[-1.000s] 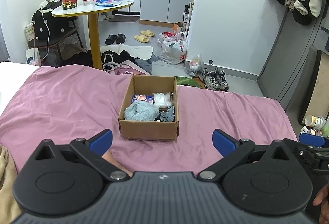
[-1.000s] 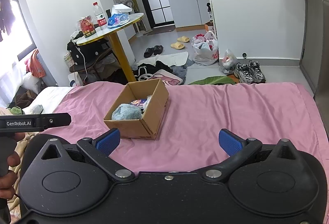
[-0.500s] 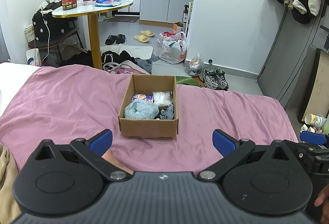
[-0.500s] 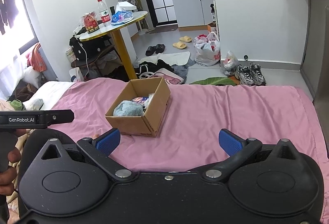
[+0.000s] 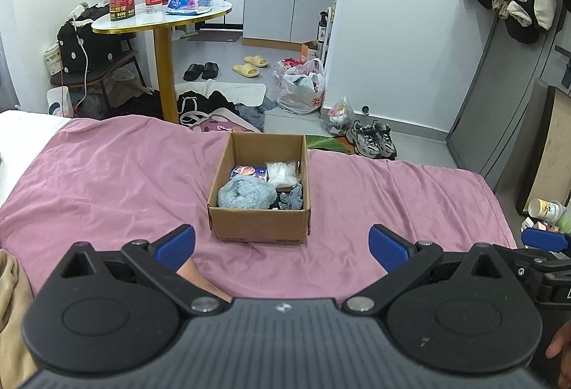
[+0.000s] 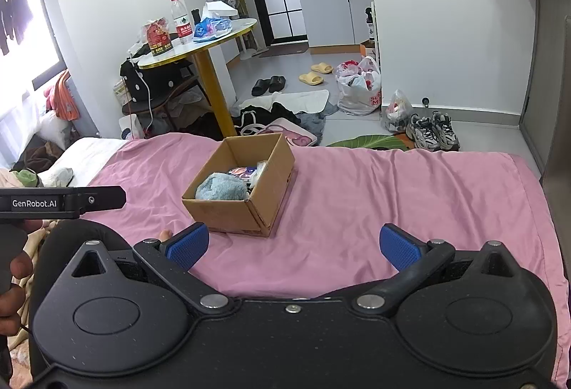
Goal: Organize soft objects
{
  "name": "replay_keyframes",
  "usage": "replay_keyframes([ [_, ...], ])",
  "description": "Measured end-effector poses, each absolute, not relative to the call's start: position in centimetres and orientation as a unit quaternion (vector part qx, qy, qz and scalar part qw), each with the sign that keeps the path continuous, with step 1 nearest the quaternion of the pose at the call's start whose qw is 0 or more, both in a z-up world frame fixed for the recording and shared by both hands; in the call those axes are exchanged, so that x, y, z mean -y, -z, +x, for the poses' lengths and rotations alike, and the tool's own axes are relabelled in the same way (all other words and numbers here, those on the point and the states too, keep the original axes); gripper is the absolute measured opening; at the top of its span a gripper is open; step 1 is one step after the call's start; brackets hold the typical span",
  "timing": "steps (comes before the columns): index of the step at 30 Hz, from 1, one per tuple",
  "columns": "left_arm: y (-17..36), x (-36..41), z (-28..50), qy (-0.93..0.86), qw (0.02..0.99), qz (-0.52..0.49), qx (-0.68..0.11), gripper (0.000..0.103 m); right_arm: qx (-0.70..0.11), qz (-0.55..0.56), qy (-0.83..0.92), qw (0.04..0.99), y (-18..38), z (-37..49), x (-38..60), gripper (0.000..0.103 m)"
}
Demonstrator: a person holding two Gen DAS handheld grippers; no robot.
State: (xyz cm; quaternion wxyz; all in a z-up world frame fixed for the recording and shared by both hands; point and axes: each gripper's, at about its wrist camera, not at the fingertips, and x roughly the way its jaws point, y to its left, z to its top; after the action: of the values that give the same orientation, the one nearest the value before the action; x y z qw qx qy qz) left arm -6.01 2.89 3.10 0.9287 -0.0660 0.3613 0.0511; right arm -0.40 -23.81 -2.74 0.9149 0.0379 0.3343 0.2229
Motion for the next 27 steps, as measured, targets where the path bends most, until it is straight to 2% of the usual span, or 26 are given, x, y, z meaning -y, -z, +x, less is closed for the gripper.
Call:
replay_keyframes([
  [27, -3.08, -2.95, -6.51, -0.052, 0.928, -0.067, -0.362, 0.103, -0.338, 0.030, -0.219, 0.915, 2.82, -0.45, 23.36, 0.103],
])
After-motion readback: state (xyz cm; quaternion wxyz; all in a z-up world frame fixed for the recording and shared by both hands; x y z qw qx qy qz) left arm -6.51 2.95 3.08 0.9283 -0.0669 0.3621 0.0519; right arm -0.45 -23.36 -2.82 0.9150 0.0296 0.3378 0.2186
